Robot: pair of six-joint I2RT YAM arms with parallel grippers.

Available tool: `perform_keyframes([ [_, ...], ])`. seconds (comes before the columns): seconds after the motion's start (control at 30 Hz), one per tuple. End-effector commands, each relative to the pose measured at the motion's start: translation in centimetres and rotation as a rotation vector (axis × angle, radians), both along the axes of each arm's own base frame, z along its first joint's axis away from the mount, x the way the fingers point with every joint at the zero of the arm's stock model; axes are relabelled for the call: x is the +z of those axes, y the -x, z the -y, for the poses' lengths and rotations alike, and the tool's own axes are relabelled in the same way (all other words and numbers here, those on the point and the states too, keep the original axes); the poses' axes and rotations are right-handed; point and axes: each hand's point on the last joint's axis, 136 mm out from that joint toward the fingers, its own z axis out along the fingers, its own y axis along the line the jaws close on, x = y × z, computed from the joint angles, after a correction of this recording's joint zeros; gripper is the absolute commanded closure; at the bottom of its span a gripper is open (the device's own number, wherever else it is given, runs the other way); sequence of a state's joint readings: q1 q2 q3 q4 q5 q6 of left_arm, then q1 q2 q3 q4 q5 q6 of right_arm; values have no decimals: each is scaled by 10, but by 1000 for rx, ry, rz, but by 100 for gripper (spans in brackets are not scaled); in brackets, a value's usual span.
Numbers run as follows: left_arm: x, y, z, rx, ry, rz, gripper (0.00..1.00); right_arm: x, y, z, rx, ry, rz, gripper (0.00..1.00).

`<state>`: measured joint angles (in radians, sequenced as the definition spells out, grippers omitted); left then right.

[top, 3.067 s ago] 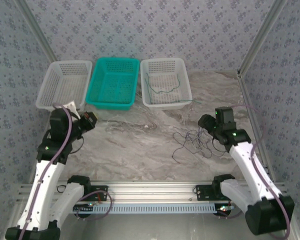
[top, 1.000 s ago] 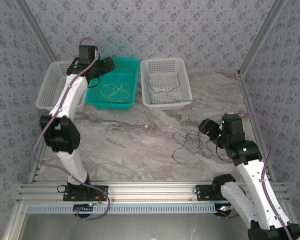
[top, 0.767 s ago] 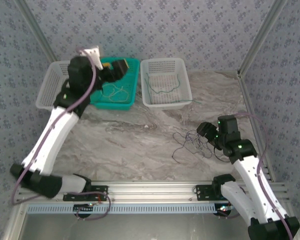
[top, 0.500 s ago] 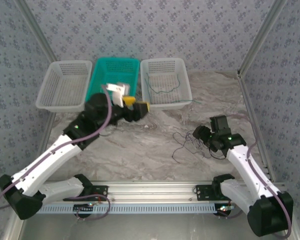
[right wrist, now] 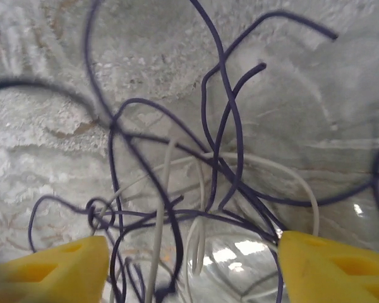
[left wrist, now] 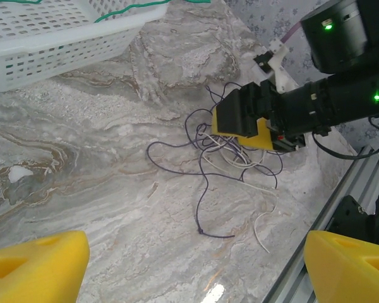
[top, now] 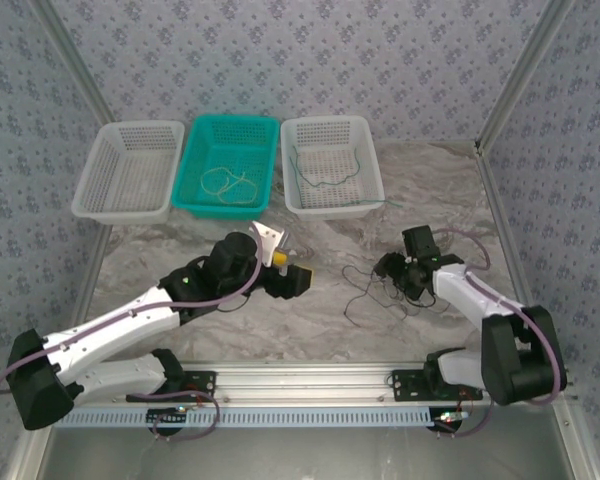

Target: Untangle the cables

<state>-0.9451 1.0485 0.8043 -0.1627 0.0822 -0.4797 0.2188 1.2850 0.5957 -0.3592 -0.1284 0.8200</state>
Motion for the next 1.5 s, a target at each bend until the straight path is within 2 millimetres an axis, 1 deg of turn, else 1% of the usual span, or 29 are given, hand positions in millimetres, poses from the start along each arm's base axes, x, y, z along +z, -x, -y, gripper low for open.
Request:
perform_keyframes([
  [0.0, 17, -3, 6, 9, 74, 45, 11, -3, -7, -10, -44, -73, 4, 46],
  [0.1, 6, 3, 12, -16, 64, 19, 11, 2, -6, 2, -177, -64, 3, 76],
  [0.13, 0, 6, 15, -32, 58, 6, 11, 6, -5, 6, -235, -74, 8, 81],
  [0.23, -15, 18, 28, -86, 34, -15, 12, 19, -2, 15, -384, -100, 13, 94],
  [0.33, -27, 35, 50, -166, 14, -9, 14, 29, -1, 19, -478, -127, 0, 98],
  [0.4, -36, 47, 68, -223, -6, -1, 16, 34, -5, 14, -490, -162, -5, 100],
  [0.5, -52, 67, 100, -311, -62, 30, 17, 41, -16, 6, -485, -219, 19, 100],
  [0.57, -67, 79, 125, -363, -99, 48, 17, 41, -20, 7, -495, -217, 13, 100],
  [0.67, -92, 90, 159, -416, -130, 17, 17, 44, -22, 12, -513, -233, -13, 100],
  [0.73, -111, 90, 177, -412, -155, -25, 17, 48, -22, 19, -547, -263, -20, 100],
  [0.77, -120, 86, 185, -393, -169, -51, 18, 51, -22, 23, -562, -280, -15, 100],
  [0.83, -139, 81, 195, -366, -211, -87, 18, 57, -23, 28, -575, -300, 0, 100],
  [0.87, -142, 79, 203, -365, -215, -94, 18, 60, -23, 30, -574, -299, 7, 100],
  [0.93, -155, 74, 210, -344, -237, -107, 19, 64, -21, 31, -559, -295, 14, 100],
  [1.0, -165, 68, 214, -318, -267, -110, 21, 65, -19, 30, -543, -299, 10, 99],
  [1.03, -171, 63, 215, -304, -290, -117, 24, 64, -17, 29, -535, -305, 9, 99],
  [1.1, -183, 61, 217, -307, -336, -144, 32, 63, -15, 27, -531, -314, 9, 99],
  [1.2, -194, 60, 215, -303, -368, -156, 48, 62, -11, 29, -539, -317, 15, 99],
  [1.23, -197, 60, 213, -298, -371, -162, 55, 63, -10, 30, -541, -316, 16, 99],
  [1.27, -198, 60, 211, -294, -374, -168, 63, 63, -9, 32, -545, -312, 15, 99],
  [1.33, -199, 61, 206, -288, -376, -176, 83, 62, -7, 37, -559, -301, 11, 99],
  [1.37, -196, 61, 204, -284, -370, -179, 98, 62, -6, 40, -569, -293, 11, 99],
  [1.4, -192, 62, 200, -279, -360, -181, 100, 61, -6, 45, -579, -283, 12, 99],
  [1.43, -186, 61, 197, -274, -344, -182, 100, 60, -5, 50, -590, -267, 11, 98],
  [1.47, -174, 60, 193, -266, -311, -180, 100, 58, -3, 56, -602, -239, 9, 98],
])
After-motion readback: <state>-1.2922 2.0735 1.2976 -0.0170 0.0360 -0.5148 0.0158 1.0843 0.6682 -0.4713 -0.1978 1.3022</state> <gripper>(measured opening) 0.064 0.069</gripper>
